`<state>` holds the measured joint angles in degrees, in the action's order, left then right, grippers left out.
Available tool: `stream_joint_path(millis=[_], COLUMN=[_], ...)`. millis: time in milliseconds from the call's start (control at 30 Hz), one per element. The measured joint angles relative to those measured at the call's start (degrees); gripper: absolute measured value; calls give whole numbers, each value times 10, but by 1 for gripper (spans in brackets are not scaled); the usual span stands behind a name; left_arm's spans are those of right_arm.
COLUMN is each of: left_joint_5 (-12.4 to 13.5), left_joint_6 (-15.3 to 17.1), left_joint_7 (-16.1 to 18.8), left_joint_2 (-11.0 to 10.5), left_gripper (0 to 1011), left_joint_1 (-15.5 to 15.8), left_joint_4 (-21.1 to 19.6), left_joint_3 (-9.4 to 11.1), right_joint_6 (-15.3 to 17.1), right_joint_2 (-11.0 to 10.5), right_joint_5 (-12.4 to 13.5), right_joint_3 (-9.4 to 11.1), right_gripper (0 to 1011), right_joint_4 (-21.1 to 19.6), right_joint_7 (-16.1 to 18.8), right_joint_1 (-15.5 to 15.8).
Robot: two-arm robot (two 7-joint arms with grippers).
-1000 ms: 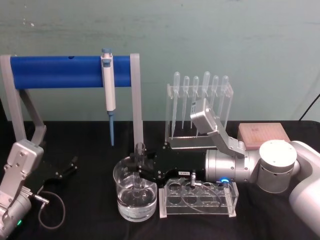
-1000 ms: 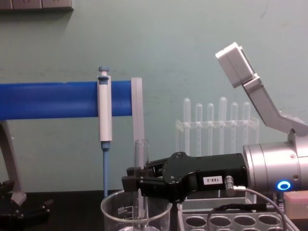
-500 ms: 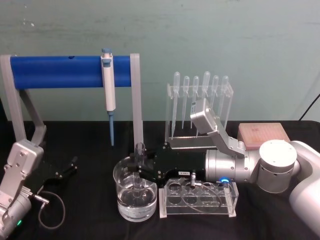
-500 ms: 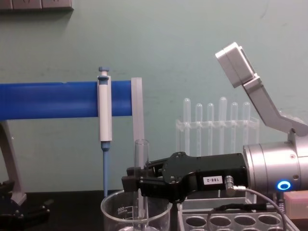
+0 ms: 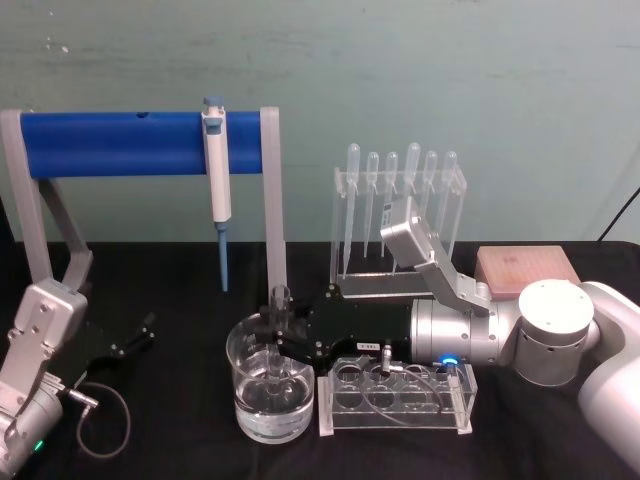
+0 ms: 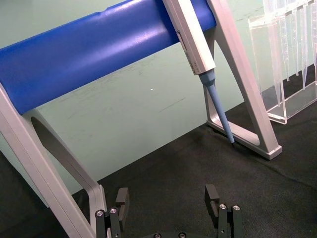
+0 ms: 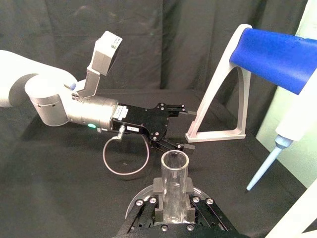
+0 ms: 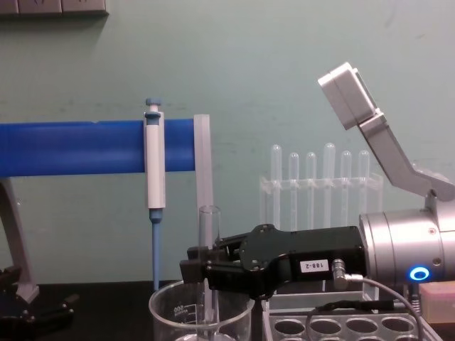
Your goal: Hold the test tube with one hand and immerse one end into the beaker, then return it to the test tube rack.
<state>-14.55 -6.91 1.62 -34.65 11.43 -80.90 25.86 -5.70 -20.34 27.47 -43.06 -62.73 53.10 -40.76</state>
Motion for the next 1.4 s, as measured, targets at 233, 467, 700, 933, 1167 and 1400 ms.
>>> stream_joint_path(millis=[233, 467, 700, 933, 1167, 1400], left_joint_5=[0, 0, 0, 0, 0, 0], left_joint_6=[0, 0, 0, 0, 0, 0], left_joint_7=[0, 0, 0, 0, 0, 0], left_joint_2=[0, 0, 0, 0, 0, 0], left_gripper=[1000, 1000, 1000, 1000, 1000, 1000], left_joint_1=[0, 0, 0, 0, 0, 0], left_joint_4=[0, 0, 0, 0, 0, 0], left_joint_3=[0, 0, 0, 0, 0, 0], right_joint_6=[0, 0, 0, 0, 0, 0], right_joint_2=[0, 0, 0, 0, 0, 0], right_joint_5=[0, 0, 0, 0, 0, 0], right_joint_3=[0, 0, 0, 0, 0, 0], right_gripper=[225, 225, 225, 225, 225, 225], right_joint_4=[0, 0, 0, 0, 0, 0], right_joint_7=[0, 0, 0, 0, 0, 0], right_joint_1=[0, 0, 0, 0, 0, 0])
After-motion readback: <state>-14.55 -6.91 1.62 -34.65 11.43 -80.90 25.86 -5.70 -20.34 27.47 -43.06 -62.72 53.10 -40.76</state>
